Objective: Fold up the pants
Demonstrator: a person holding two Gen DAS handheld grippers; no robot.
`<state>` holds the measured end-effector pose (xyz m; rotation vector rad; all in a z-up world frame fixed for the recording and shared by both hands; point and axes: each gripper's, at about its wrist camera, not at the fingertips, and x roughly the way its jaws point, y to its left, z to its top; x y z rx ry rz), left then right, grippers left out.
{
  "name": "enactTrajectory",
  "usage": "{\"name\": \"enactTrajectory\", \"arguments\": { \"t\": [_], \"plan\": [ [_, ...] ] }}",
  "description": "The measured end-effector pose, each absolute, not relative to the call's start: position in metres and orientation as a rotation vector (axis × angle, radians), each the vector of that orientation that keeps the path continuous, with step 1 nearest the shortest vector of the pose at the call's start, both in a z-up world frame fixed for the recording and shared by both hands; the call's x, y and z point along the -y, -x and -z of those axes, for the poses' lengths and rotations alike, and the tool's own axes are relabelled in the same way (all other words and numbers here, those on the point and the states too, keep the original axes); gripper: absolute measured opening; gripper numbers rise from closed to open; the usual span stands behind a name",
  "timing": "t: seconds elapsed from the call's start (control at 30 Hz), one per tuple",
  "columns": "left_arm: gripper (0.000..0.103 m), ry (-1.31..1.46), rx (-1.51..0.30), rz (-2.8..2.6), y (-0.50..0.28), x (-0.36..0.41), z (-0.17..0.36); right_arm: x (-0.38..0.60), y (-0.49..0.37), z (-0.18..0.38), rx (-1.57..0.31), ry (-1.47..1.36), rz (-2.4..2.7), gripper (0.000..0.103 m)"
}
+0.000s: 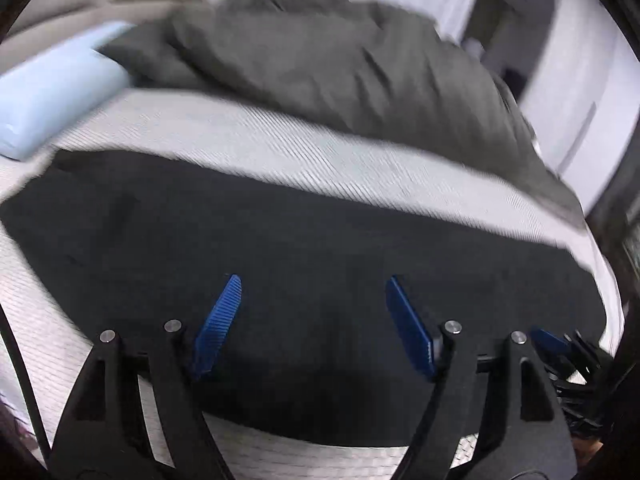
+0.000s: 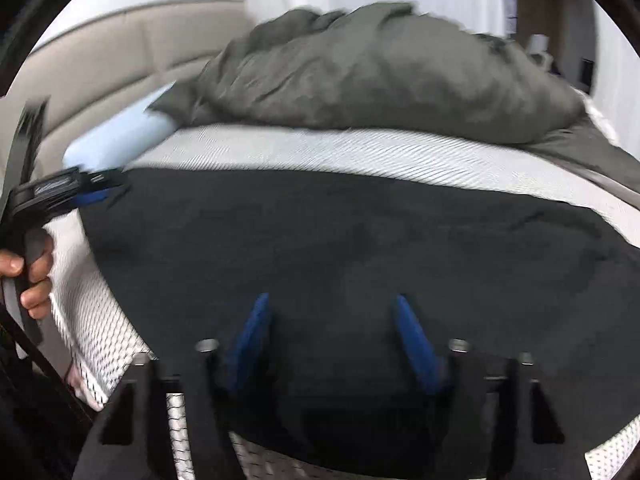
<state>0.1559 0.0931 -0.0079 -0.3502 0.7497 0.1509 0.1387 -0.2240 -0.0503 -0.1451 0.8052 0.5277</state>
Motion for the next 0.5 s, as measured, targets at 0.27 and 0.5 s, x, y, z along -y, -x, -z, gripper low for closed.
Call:
{"name": "enactTrajectory", "arguments": {
  "t": [0.27, 0.5],
  "plan": [
    [0.073, 0.165, -0.886, -0.136, -0.163, -0.071, 0.051, 0.277, -0.140, 0.064, -0.818, 0.267, -0.358, 0.046],
    [0.076, 0.177, -0.883, -0.183, -0.159, -0.084, 0.047, 0.360, -0.156, 0.066, -0.826, 0.236, -0.052, 0.046]
  ]
}}
